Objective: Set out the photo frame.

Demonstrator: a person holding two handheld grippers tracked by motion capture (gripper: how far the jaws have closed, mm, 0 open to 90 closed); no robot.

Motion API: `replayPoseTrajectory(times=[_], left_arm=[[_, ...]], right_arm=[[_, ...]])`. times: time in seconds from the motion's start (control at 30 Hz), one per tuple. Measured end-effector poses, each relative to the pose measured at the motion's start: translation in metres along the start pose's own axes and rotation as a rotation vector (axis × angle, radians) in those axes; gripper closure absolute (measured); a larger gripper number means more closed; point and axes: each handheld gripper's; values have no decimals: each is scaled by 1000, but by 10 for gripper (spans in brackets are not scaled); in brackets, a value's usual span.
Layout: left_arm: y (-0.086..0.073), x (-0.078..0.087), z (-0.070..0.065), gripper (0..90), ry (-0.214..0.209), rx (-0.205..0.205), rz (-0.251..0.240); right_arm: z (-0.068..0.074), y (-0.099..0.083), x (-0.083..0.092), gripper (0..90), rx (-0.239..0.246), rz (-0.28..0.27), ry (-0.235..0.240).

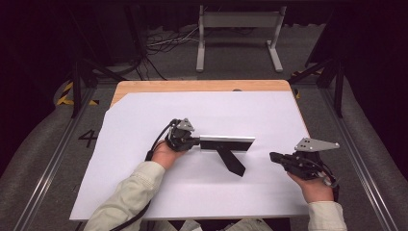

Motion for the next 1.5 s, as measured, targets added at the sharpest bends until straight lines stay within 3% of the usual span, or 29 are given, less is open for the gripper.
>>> replayPoseTrajectory(times=[0.17, 0.3, 0.53, 1.03, 1.5], left_arm=[[-1, -3, -1, 900, -27, -10, -2], [-1, -4, -4, 900, -31, -57, 12], [-3, -3, -6, 900, -50, -67, 16], [-5, 1, -19, 900, -74, -141, 68], [-5, 2, -36, 900, -133, -210, 106]], right_arm=[[1, 1, 1, 878, -2, -10, 4], [2, 3, 1, 877, 9, -14, 8], [3, 4, 2, 877, 13, -16, 12], [3, 5, 3, 880, 6, 4, -6], [6, 11, 9, 883, 32, 7, -23]])
Point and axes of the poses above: each handheld gripper's, and its own axes: x roughly backward along the jaws, y roughly out of its top, z roughly to its left, and after that the axes turned 10 degrees about z, right-handed
